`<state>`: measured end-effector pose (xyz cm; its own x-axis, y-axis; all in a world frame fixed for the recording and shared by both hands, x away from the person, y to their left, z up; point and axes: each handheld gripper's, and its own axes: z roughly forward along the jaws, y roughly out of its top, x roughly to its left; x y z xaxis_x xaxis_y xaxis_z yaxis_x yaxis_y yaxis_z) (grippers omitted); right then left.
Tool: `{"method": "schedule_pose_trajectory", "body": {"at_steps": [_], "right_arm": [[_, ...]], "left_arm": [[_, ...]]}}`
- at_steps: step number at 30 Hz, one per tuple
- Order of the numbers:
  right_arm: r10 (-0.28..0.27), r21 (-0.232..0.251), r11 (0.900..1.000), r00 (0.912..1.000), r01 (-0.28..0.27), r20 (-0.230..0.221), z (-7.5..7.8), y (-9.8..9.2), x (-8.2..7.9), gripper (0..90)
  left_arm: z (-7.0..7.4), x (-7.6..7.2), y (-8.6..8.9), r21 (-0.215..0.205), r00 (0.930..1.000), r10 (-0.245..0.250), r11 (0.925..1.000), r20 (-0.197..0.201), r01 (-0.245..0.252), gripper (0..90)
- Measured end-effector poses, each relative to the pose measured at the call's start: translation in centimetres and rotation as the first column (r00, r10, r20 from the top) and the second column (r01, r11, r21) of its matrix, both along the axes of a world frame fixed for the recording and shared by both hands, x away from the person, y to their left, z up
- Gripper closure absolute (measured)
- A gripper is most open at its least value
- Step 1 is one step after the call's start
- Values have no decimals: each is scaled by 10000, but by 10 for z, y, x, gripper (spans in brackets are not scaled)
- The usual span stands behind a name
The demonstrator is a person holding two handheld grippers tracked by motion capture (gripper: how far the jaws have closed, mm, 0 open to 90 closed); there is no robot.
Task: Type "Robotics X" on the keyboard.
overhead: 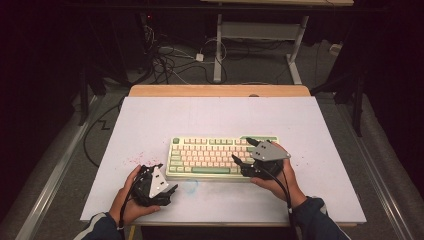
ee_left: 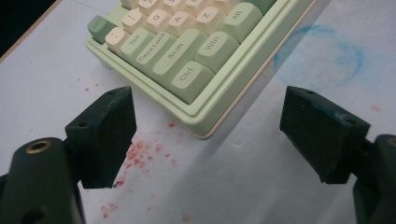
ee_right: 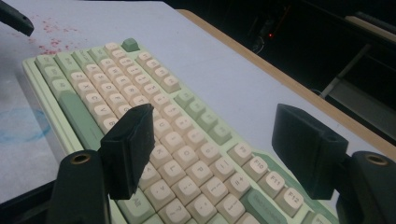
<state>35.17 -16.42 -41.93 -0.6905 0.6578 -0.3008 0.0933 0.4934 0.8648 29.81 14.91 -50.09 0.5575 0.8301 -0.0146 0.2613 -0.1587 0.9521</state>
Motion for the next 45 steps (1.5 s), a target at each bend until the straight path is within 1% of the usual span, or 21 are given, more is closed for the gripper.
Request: {"method": "schedule_pose_trajectory", "body": {"at_steps": [7,9,11,12,14,17,20,23,24,26,27,29,30,31,32,34,36,38,43,44,45], "right_arm": [[-173,141,9998,9997,171,196,-5,-20,-16,296],[-302,157,9994,9991,298,281,-8,-27,-21,292],[-422,5,9991,9978,423,511,-13,-32,-26,288],[-461,-12,9989,9975,462,544,-14,-35,-28,284],[-598,99,9982,9964,593,593,-17,-42,-31,271],[-805,296,9964,9955,791,493,-21,-51,-36,237],[-983,254,9949,9942,972,439,-26,-59,-40,212],[-1120,201,9936,9934,1115,236,-32,-64,-43,185],[-1177,93,9930,9929,1176,197,-34,-65,-44,185],[-1222,-47,9925,9923,1223,203,-37,-66,-45,184],[-1201,-30,9928,9927,1201,132,-38,-67,-45,184],[-1208,-83,9926,9926,1209,122,-40,-66,-46,184],[-1171,-121,9930,9931,1172,113,-40,-65,-46,184],[-1142,-123,9934,9934,1143,95,-40,-64,-47,186],[-1134,-112,9935,9935,1135,100,-41,-63,-47,189],[-1053,-144,9943,9944,1054,91,-41,-61,-47,190],[-1007,-218,9946,9948,1010,142,-42,-59,-47,190],[-986,-213,9949,9951,989,120,-43,-58,-47,192],[-1070,-283,9939,9943,1069,2,-45,-58,-46,192],[-1068,-317,9938,9943,1068,23,-45,-58,-46,192],[-1036,-347,9940,9946,1036,12,-45,-57,-46,192]], "left_arm": [[4,1,1,-327,9999,74,9994,-95,-77,185],[6,0,2,-526,10000,15,9986,-67,-18,214],[8,0,3,-581,10000,39,9983,-73,-43,224],[9,1,4,-622,10000,70,9980,-61,-73,242],[11,2,4,-697,9998,155,9974,-82,-160,247],[12,3,6,-770,9996,257,9967,-127,-266,266],[15,4,7,-897,9996,241,9956,-150,-254,302],[20,5,6,-1155,9996,221,9930,-149,-237,385],[22,5,7,-1196,9997,112,9927,-198,-135,405],[26,5,7,-1286,9997,-15,9917,-224,-14,505],[28,5,6,-1386,9995,-50,9904,-305,8,530],[30,7,5,-1346,9995,0,9909,-326,-44,640],[31,8,4,-1188,9995,-67,9929,-310,30,688],[32,9,2,-1165,9993,-190,9931,-326,151,744],[34,11,1,-1247,9991,-243,9920,-337,200,790],[38,15,-3,-1353,9983,-410,9902,-422,349,840],[43,19,-7,-1570,9974,-552,9865,-472,471,871],[47,22,-12,-1676,9961,-695,9840,-538,596,875],[49,32,-28,-1622,9922,-999,9829,-746,868,875],[49,34,-32,-1665,9902,-1101,9815,-863,946,874],[48,37,-36,-1624,9890,-1138,9819,-946,975,874]]}}
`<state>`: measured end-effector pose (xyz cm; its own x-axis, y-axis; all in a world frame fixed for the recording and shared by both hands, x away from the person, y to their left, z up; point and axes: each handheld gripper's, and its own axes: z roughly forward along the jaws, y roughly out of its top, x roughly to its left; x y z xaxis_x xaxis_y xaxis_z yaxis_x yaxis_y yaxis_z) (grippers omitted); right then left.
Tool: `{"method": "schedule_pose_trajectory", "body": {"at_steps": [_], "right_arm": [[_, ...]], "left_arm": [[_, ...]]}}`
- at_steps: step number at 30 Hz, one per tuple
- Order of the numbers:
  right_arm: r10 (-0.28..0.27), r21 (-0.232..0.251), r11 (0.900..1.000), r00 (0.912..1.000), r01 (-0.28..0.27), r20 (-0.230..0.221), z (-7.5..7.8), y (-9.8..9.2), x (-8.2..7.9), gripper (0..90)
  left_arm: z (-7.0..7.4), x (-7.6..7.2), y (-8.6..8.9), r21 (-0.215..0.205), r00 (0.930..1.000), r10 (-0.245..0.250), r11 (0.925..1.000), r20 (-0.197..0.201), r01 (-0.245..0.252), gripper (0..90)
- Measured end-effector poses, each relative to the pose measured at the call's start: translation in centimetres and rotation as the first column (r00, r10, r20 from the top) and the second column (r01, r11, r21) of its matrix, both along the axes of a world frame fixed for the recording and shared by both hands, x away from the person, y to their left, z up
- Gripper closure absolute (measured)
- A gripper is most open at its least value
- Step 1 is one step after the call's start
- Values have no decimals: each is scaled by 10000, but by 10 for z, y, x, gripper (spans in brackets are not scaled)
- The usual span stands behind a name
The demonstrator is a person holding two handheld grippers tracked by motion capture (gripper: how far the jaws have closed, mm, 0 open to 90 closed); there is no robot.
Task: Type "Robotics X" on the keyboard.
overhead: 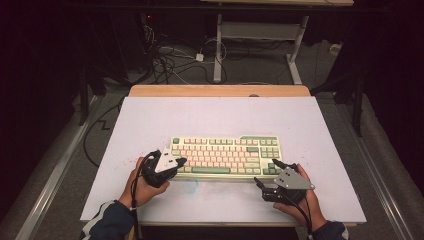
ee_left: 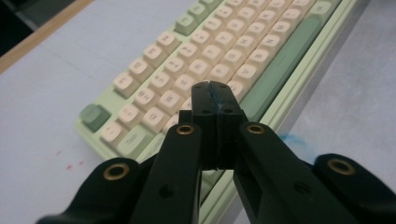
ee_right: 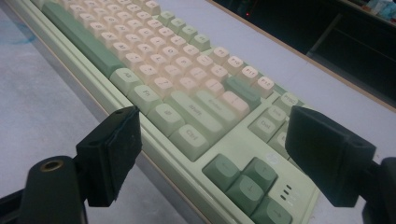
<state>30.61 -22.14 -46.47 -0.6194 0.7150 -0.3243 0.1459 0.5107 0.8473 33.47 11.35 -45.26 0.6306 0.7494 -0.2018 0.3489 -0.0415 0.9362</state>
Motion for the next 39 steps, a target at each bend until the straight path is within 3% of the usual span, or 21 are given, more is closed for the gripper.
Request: {"method": "schedule_pose_trajectory", "body": {"at_steps": [10,24,27,34,37,39], "right_arm": [[8,-173,9998,9999,-10,-114,-3,1,1,193],[85,-330,9994,9998,-91,-192,-5,3,1,196],[95,-308,9995,9999,-99,-136,-4,3,0,197],[81,-277,9996,9999,-85,-142,-4,2,1,197],[108,-277,9996,9998,-112,-155,-3,2,0,197],[111,-283,9995,9998,-115,-159,-4,2,0,197]], "left_arm": [[-12,17,-34,623,9987,-338,9974,-386,362,866],[-22,24,-41,991,9969,-322,9943,-722,393,873],[-22,23,-41,1105,9980,-317,9932,-555,377,863],[-17,22,-37,941,9995,-263,9952,-187,279,810],[-15,23,-35,844,10000,22,9964,93,-29,702],[-13,22,-32,775,9999,-88,9970,144,77,658]]}}
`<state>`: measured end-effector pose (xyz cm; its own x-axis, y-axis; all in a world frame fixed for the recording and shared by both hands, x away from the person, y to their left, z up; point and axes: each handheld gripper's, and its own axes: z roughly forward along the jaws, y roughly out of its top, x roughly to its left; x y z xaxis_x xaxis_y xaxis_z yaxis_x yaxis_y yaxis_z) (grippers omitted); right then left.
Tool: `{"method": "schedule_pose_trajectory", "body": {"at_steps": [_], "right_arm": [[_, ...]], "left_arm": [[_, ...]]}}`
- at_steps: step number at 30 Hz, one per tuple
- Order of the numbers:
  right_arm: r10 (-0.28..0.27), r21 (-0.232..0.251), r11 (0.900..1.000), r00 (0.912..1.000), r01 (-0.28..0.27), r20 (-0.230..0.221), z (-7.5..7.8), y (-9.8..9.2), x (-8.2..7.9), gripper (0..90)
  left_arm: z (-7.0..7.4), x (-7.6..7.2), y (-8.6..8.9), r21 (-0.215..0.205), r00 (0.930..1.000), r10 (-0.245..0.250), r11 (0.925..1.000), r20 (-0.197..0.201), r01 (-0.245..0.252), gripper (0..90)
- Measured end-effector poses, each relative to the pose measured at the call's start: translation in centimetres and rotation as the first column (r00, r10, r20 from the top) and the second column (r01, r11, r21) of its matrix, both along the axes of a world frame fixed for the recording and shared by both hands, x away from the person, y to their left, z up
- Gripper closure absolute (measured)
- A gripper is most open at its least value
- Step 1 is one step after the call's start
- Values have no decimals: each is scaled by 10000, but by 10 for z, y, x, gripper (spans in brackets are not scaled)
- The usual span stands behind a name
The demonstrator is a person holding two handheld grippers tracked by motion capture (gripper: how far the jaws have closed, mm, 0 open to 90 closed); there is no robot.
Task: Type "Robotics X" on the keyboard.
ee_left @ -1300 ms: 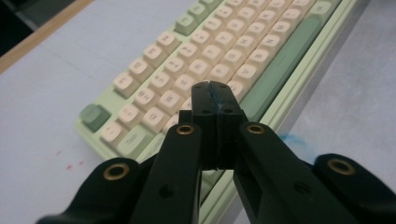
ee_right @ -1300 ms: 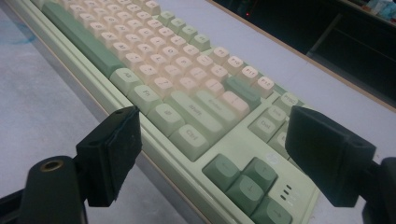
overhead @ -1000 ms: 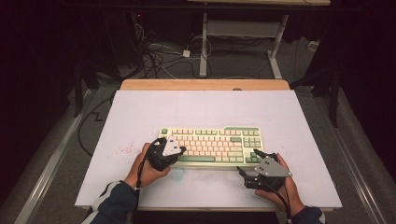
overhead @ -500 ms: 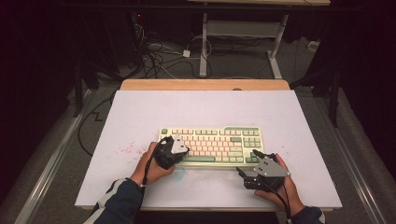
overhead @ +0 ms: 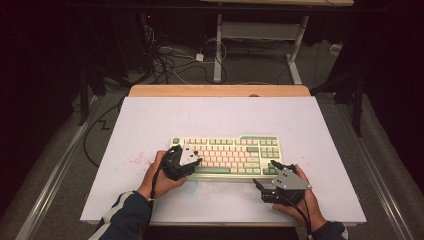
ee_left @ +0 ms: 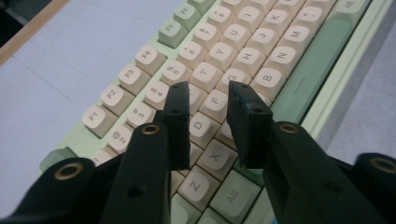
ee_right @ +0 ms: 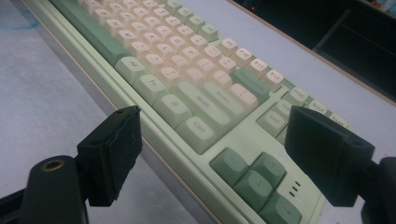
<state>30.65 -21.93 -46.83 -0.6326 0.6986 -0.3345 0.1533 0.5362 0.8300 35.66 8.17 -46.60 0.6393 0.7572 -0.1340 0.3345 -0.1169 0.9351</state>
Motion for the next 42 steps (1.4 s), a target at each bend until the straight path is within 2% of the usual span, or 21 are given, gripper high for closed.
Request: {"method": "schedule_pose_trajectory", "body": {"at_steps": [5,7,11,14,16,17,21,26,28,33,38,42], "right_arm": [[-9,17,10000,10000,9,8,1,0,0,197],[-13,51,10000,10000,13,-2,1,0,-1,197],[-1,63,10000,10000,1,18,2,0,-1,197],[29,68,10000,10000,-29,-12,3,1,-2,198],[33,45,10000,10000,-33,-15,3,1,-2,197],[57,25,10000,10000,-57,-14,3,1,-2,197],[54,17,10000,10000,-54,-26,3,2,-2,197],[49,12,10000,10000,-49,-77,2,3,-2,197],[80,-15,10000,9999,-80,-84,2,4,-2,198],[135,-86,9999,9998,-136,-111,1,6,-3,197],[118,-150,9998,9998,-120,-152,1,7,-3,198],[130,-196,9997,9998,-133,-165,0,7,-2,197]], "left_arm": [[3,-7,6,-10,9990,6,10000,438,-6,503],[5,-11,9,-114,9979,-81,9999,649,89,472],[5,-19,15,-288,9934,209,9994,1130,-178,314],[0,-26,23,-423,9916,383,9985,1238,-333,254],[-4,-30,28,-333,9900,497,9984,1324,-456,235],[-4,-31,31,-453,9903,554,9977,1275,-500,226],[-7,-38,45,-700,9893,743,9954,1257,-659,221],[-15,-44,60,-442,9853,1060,9939,1336,-1010,223],[-17,-45,66,-588,9863,1156,9923,1173,-1093,226],[-22,-50,75,-650,9873,1309,9900,898,-1254,230],[-25,-56,78,-578,9824,1646,9854,888,-1599,293],[-28,-60,83,-531,9871,1522,9873,496,-1496,373]]}}
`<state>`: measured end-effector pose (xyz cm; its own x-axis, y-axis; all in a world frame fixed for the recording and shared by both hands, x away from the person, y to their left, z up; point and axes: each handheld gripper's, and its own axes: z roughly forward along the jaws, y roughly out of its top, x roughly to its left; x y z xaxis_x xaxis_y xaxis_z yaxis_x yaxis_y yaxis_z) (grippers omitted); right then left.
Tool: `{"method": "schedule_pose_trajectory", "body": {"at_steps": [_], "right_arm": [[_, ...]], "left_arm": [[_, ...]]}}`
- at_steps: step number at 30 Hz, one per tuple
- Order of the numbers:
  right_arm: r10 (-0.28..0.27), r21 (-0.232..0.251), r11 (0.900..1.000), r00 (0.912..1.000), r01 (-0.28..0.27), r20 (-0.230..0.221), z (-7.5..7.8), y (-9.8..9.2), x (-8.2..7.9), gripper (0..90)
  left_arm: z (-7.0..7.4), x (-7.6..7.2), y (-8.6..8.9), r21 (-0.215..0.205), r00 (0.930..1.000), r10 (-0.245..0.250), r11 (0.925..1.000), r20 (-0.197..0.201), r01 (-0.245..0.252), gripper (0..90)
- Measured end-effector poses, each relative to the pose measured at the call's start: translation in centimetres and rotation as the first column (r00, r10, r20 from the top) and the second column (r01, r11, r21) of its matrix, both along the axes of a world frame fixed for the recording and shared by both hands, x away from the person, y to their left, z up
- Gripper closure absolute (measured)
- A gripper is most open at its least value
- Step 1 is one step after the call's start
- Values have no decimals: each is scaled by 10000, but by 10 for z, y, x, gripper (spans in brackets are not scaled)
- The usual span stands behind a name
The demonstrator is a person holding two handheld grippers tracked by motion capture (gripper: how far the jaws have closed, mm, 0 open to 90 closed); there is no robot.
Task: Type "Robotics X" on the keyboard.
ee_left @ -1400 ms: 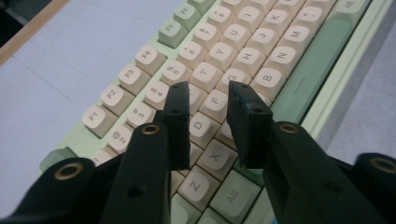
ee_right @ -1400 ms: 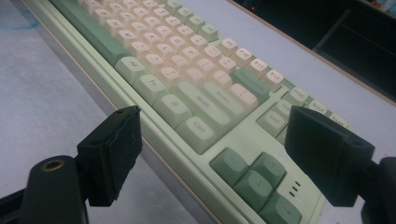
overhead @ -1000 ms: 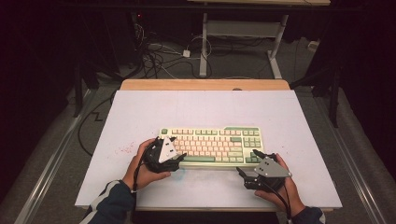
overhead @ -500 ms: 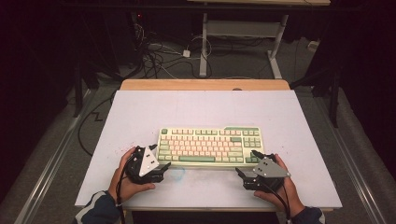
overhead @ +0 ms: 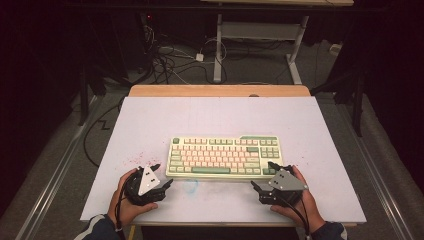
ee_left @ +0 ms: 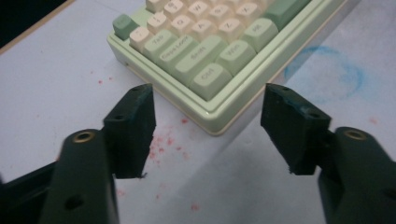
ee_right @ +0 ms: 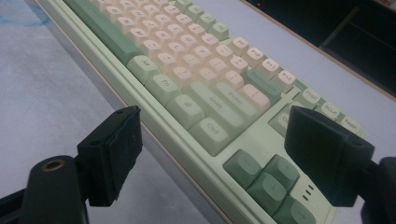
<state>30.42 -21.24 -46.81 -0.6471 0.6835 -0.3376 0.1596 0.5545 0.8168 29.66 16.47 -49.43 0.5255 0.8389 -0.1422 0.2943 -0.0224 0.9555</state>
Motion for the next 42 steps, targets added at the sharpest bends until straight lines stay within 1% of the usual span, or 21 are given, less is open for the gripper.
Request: {"method": "schedule_pose_trajectory", "body": {"at_steps": [1,2,3,5,7,8,9,10,11,12,14,18,22,27,32,34,37,42], "right_arm": [[-2,-14,10000,10000,2,9,0,0,0,197],[1,-16,10000,10000,-1,0,0,0,0,197],[11,-28,10000,10000,-11,-4,0,0,0,197],[38,-47,10000,10000,-38,-19,0,0,0,197],[33,-68,10000,10000,-34,-71,-1,1,0,197],[51,-97,9999,10000,-52,-79,-1,1,0,198],[86,-123,9999,9999,-87,-86,-1,2,0,197],[83,-140,9999,9999,-84,-86,-1,2,0,198],[111,-159,9998,9999,-112,-82,-1,3,-1,197],[142,-172,9997,9999,-144,-88,-1,3,-1,197],[129,-198,9997,9999,-131,-110,-2,4,0,198],[148,-260,9995,9997,-153,-180,-3,4,0,200],[204,-319,9993,9996,-210,-198,-4,6,0,200],[166,-309,9994,9996,-172,-218,-4,6,1,200],[120,-317,9994,9996,-128,-239,-5,6,1,200],[138,-334,9993,9996,-146,-241,-5,6,1,200],[147,-344,9993,9996,-155,-247,-5,6,1,201],[107,-355,9993,9996,-117,-278,-6,5,2,201]], "left_arm": [[-1,-1,1,30,9999,-42,10000,-106,43,386],[-1,-2,2,16,9999,-48,10000,-111,48,411],[0,-2,3,-36,9997,-125,9999,-200,124,427],[4,-4,5,-188,9995,-265,9995,-200,261,482],[10,-6,6,-524,9988,-427,9978,-230,415,597],[12,-7,6,-560,9987,-465,9974,-228,452,633],[13,-7,5,-589,9982,-542,9969,-252,526,689],[13,-8,5,-537,9975,-642,9966,-305,625,740],[12,-8,4,-393,9972,-651,9972,-360,637,779],[11,-7,4,-351,9968,-672,9972,-435,657,817],[11,-7,3,-272,9955,-778,9967,-549,764,873],[16,-4,3,-360,9959,-697,9971,-579,677,876],[20,2,3,-216,9966,-545,9983,-615,532,875],[26,10,0,-246,9968,-521,9984,-607,507,875],[30,20,-8,-137,9965,-596,9982,-589,589,875],[32,24,-11,-245,9961,-643,9977,-610,629,875],[35,28,-16,-229,9953,-722,9972,-647,708,875],[36,38,-28,-92,9943,-822,9966,-683,818,875]]}}
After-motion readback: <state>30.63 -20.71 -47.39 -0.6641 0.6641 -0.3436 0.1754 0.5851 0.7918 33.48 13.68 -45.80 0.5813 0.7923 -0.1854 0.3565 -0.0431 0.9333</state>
